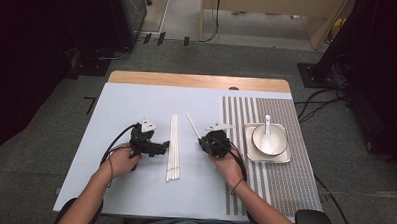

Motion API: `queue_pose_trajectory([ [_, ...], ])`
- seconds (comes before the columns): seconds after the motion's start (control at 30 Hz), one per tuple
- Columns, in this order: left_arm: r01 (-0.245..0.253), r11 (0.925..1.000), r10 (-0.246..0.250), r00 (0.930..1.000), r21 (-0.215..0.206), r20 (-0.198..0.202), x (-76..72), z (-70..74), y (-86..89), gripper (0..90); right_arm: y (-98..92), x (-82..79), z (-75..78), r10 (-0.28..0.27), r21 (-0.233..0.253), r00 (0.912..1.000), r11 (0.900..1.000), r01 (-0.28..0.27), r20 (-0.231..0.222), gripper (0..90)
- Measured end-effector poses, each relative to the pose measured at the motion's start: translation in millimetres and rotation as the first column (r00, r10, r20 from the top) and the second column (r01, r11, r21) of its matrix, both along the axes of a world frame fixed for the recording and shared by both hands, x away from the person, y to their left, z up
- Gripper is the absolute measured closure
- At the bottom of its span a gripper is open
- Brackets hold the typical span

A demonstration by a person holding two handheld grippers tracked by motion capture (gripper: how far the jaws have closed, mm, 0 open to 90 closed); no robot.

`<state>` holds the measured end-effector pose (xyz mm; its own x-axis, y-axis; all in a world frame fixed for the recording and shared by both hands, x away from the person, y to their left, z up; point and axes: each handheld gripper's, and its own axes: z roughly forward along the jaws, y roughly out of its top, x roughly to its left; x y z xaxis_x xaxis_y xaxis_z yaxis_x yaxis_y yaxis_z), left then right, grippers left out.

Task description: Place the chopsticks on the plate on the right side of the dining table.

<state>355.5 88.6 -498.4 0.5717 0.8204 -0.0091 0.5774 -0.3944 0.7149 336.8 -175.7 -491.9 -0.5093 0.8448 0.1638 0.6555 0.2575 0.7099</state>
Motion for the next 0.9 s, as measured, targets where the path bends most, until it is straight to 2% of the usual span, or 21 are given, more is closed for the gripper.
queue_pose_trajectory([
  [0.13, 0.0, 1.0, 0.0, 1.0, 0.001, -0.001, 0.0, 0.1, 0.0, 7.9, -2.2, -9.1, -0.5, 0.0, -0.031, 0.9998, 1.0, 0.0, 0.017, 80.5],
  [0.27, 0.001, 1.0, -0.001, 1.0, 0.001, -0.001, 0.1, 0.1, 0.0, 7.9, -1.7, -11.7, -1.8, 0.003, -0.049, 0.9992, 0.999, -0.002, 0.039, 81.0],
  [0.3, 0.0, 1.0, 0.0, 1.0, 0.001, -0.001, 0.0, 0.1, -0.1, 7.8, -0.5, -13.6, -3.1, 0.008, -0.063, 0.9981, 0.998, -0.005, 0.061, 81.3],
  [0.53, 0.001, 1.0, -0.001, 1.0, 0.002, -0.001, 0.1, 0.1, -0.3, 7.8, 1.4, -16.8, -5.2, 0.001, -0.078, 0.9958, 0.997, 0.006, 0.091, 83.4],
  [0.63, 0.0, 1.0, 0.0, 1.0, 0.002, -0.001, 0.1, 0.1, -0.2, 7.8, 0.7, -16.3, -5.2, -0.001, -0.077, 0.9957, 0.997, 0.008, 0.092, 84.5],
  [0.9, 0.001, 1.0, -0.001, 1.0, 0.002, -0.001, 0.2, 0.1, -0.1, 7.8, -3.5, -10.9, -2.7, -0.007, -0.032, 0.9993, 0.999, 0.008, 0.037, 85.2],
])
